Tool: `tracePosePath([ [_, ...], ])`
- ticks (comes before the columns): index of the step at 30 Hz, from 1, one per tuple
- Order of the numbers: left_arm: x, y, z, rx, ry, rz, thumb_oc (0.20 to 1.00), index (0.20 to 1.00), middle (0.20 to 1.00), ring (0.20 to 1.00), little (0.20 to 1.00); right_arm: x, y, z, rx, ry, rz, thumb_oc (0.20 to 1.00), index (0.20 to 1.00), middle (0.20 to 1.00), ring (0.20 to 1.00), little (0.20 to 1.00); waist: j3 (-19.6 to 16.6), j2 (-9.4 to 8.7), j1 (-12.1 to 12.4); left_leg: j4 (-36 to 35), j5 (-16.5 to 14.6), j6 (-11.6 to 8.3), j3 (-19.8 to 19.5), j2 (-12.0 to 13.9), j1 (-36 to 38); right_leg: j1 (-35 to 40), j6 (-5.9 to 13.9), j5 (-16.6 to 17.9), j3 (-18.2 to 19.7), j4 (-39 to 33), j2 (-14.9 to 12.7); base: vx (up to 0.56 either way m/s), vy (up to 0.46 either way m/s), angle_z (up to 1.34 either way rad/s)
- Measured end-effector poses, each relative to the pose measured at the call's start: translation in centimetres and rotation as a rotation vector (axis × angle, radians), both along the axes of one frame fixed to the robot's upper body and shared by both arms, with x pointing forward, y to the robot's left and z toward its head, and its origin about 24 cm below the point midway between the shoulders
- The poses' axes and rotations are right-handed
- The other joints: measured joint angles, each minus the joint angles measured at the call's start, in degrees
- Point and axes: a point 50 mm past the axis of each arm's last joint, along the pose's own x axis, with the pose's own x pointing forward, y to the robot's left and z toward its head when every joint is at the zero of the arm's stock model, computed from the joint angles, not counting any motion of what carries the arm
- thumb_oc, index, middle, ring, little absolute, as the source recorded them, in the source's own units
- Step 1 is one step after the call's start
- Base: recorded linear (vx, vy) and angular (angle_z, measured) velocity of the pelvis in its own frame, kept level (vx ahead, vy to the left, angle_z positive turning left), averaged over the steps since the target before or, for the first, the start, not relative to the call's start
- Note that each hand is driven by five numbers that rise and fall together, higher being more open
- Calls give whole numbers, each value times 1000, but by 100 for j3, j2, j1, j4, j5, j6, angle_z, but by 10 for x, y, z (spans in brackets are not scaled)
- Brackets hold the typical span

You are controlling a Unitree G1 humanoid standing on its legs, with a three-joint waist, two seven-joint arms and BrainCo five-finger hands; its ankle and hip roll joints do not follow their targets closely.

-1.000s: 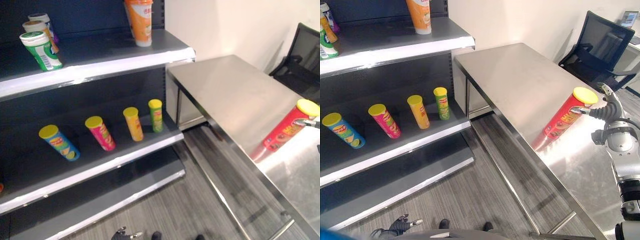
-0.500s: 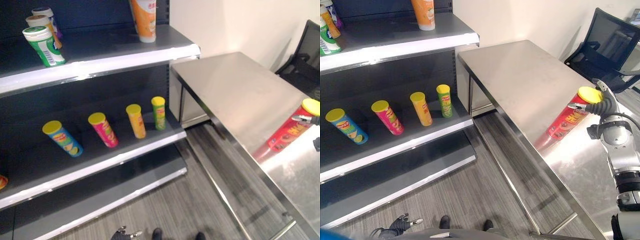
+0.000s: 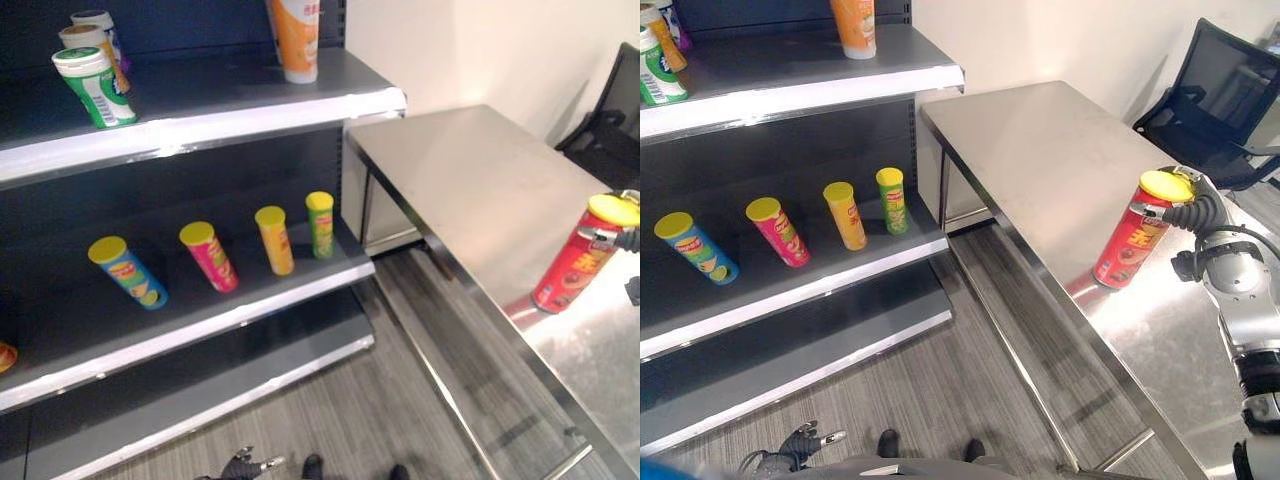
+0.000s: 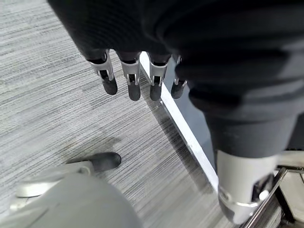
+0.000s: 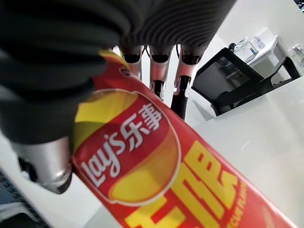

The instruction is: Put the goods on the table back onto the shelves and tidy them up.

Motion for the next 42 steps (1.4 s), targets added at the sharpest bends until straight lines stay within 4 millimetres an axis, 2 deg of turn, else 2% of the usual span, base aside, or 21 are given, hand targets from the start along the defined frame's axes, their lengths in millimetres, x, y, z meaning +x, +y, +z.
tracePosePath([
  [5, 24, 4, 9, -4, -104, 64, 1000, 1000, 1000, 1000, 1000, -19, 8, 25, -49, -163, 4, 200, 200, 200, 200, 200, 158, 14, -1, 21, 150, -212, -542, 70, -348, -47, -96, -126, -416, -3, 147, -113, 17, 55],
  [6, 13, -2, 8, -41, -137, 102, 1000, 1000, 1000, 1000, 1000, -37, 2, 29, -40, -232, -34, 200, 200, 200, 200, 200, 218, 35, 329, 290, 218, -191, -702, 26, -668, -46, -88, -172, -657, 44, 248, -81, 394, 131],
  [9, -47, -6, -7, -52, 41, 152, 1000, 1000, 1000, 1000, 1000, -63, -20, 25, -46, -260, -162, 200, 200, 200, 200, 200, 347, -3, 290, 647, 11, -209, -705, -119, -1022, -10, -258, -292, -1299, 13, 116, -67, 479, 134],
  [11, -84, -12, -15, -64, 233, 127, 1000, 1000, 1000, 1000, 1000, -35, 3, 37, -67, -311, -77, 200, 200, 200, 200, 200, 345, 70, 500, 547, -41, -66, -576, -155, -1007, -561, -135, -193, -842, 248, 31, -19, 550, -31],
  [14, -16, 6, -4, -19, 66, 84, 1000, 1000, 1000, 1000, 1000, -22, 30, 23, -3, -304, 16, 200, 200, 200, 200, 200, 609, 68, 337, 5, 293, 245, -86, -79, -620, -1116, 44, 81, -848, 1431, -144, -132, 442, -83],
  [15, 15, 35, 13, 65, -30, 71, 1000, 1000, 1000, 1000, 1000, -15, 40, 17, 1, -276, 63, 200, 200, 200, 200, 200, 782, -156, 120, 6, 217, 433, 129, -79, -626, -1530, 220, -118, -1157, 2331, -369, -272, 332, -107],
  [16, 28, 76, 49, 195, -190, 41, 1000, 1000, 1000, 1000, 1000, -19, 34, 5, -35, -196, 61, 200, 200, 200, 200, 200, 741, -530, 259, 241, 95, 713, 392, -199, -656, -1427, 662, -852, -1776, 4482, -594, -288, 250, -87],
  [17, 27, 92, 67, 259, -251, 17, 1000, 1000, 1000, 1000, 1000, -20, 29, 0, -37, -173, 47, 200, 200, 200, 200, 200, 750, -721, 331, 424, 31, 784, 464, -331, -743, -1190, 948, -772, -1965, 4934, -518, -304, 102, -77],
  [18, 17, 110, 75, 302, -271, 77, 1000, 1000, 1000, 1000, 1000, -15, 30, -3, -28, -166, 43, 200, 200, 200, 200, 200, 743, -928, 564, 499, 76, 593, 707, -355, -809, -1066, 926, -1163, -1950, 4840, -191, -122, -12, -96],
  [20, -39, 107, 43, 257, -62, 309, 1000, 1000, 1000, 1000, 1000, -10, 49, 15, -33, -274, 111, 200, 200, 200, 200, 200, 757, -1066, 967, 511, 73, 575, 1128, -594, -1034, -14, -350, -1779, -1539, 1223, 849, -258, 28, -98],
  [21, -50, 85, 26, 190, 11, 329, 1000, 1000, 1000, 1000, 1000, -12, 50, 32, -74, -338, 125, 200, 200, 200, 200, 200, 808, -977, 954, 700, 108, 554, 1133, -804, -1318, 248, -925, -1465, -1000, 15, 1088, -438, 154, 11],
  [22, -46, 57, 12, 110, 31, 294, 1000, 1000, 1000, 1000, 1000, -14, 44, 46, -122, -372, 104, 200, 200, 200, 200, 200, 1008, -643, 997, 983, 258, 353, 1017, -821, -1663, 56, -997, -1017, -802, 59, 1152, -338, 137, 76],
  [23, -37, 35, 4, 61, 33, 202, 1000, 1000, 1000, 1000, 1000, -9, 35, 57, -147, -390, 66, 200, 200, 200, 200, 200, 1209, -340, 1047, 1439, 899, -674, 510, -892, -2397, -536, -1238, -793, -1061, 462, 933, -222, 233, 76],
  [24, -30, 27, 2, 41, 27, 191, 1000, 1000, 1000, 1000, 1000, -6, 28, 59, -141, -388, 31, 200, 200, 200, 200, 200, 1367, -154, 1227, 1988, 641, -1097, 506, -772, -2676, -669, -1273, -731, -1140, 545, 822, -67, 217, 73],
  [27, -21, 48, 12, 109, 21, 142, 1000, 1000, 1000, 1000, 1000, -17, 23, 45, -187, -326, 4, 200, 200, 200, 200, 200, 1399, -40, 1067, 2577, -341, -525, 1498, 396, -2398, -589, -1338, -620, -1801, 446, 605, 20, 202, 100],
  [29, -17, 58, 18, 144, 3, 127, 1000, 1000, 1000, 1000, 1000, -19, 30, 45, -168, -354, 25, 200, 200, 200, 200, 200, 1433, -137, 722, 2145, -424, -546, 1174, 1065, -1901, -521, -1312, -621, -1951, 415, 548, 230, 499, 86],
  [30, 0, 55, 19, 143, -28, 109, 1000, 1000, 1000, 1000, 1000, -18, 37, 52, -175, -383, 54, 200, 200, 200, 200, 200, 1378, 56, 562, 1117, -443, -783, 767, 1889, -777, -399, -1075, -486, -1852, 437, 504, 340, 800, 17],
  [31, 6, 52, 19, 144, -35, 90, 1000, 1000, 1000, 1000, 1000, -20, 39, 53, -181, -386, 65, 200, 200, 200, 200, 200, 1317, 133, 401, 750, -526, -903, 586, 1948, -378, -347, -909, -469, -1855, 456, 470, 297, 833, 2],
  [33, 22, 37, 18, 110, -83, 50, 1000, 1000, 1000, 1000, 1000, -23, 44, 58, -187, -407, 84, 200, 200, 200, 200, 200, 1137, 309, 156, 339, -595, -999, 513, 1368, -16, -374, -646, -326, -1953, 497, 132, 139, 617, 16],
  [35, 31, 10, 13, 49, -121, 8, 1000, 1000, 1000, 1000, 1000, -23, 45, 60, -213, -393, 91, 200, 200, 200, 200, 200, 825, 788, 97, 112, -341, -585, 503, 748, -155, -423, -357, -50, -1973, 386, 44, 106, 651, -5],
  [42, 8, 12, 7, 70, -49, -43, 1000, 1000, 1000, 1000, 1000, -12, 69, 31, -223, -291, 160, 200, 200, 200, 200, 200, 382, 545, 183, 13, -216, 526, 235, -651, -215, -798, 1, 273, -1836, 1241, -1476, 96, 508, 39],
])
